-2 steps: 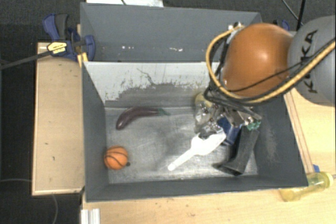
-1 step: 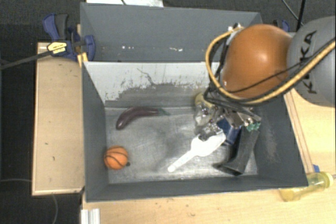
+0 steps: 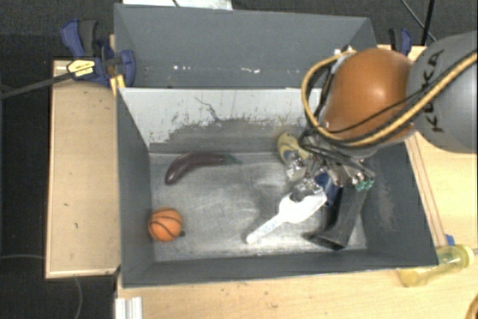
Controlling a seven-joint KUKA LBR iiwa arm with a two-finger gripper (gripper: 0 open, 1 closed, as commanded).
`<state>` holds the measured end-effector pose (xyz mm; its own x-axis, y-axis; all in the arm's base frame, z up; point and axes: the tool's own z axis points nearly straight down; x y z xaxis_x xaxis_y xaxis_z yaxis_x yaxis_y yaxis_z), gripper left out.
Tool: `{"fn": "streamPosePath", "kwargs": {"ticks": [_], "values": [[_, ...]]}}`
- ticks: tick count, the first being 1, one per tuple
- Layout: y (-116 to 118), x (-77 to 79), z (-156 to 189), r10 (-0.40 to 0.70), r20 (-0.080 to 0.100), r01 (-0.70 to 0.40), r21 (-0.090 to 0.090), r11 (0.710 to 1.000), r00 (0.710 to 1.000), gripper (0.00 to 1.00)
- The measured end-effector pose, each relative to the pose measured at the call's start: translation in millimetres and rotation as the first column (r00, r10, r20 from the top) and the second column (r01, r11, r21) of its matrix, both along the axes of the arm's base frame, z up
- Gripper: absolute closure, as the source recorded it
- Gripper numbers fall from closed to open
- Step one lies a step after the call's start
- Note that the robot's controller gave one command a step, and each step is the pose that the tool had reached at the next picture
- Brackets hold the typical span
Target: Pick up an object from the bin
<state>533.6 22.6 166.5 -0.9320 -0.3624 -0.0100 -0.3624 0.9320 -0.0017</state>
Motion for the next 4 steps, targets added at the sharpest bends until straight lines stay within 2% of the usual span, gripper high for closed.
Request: {"fn": "streamPosePath", "kwargs": {"ticks": [1,2,3,4], "values": [[-10.1,0.3,-14.6,-0.01,-0.003,0.01,-0.001,1.0,1.0,1.0],[-10.0,2.6,-13.3,0.181,-0.014,-0.181,-0.001,0.983,0.983,1.0],[-3.6,1.2,-7.5,0.317,-0.004,-0.317,-0.003,0.948,0.948,1.0],[-6.3,-11.7,-21.3,0.179,-0.009,-0.179,-0.001,0.984,0.984,0.0]]}}
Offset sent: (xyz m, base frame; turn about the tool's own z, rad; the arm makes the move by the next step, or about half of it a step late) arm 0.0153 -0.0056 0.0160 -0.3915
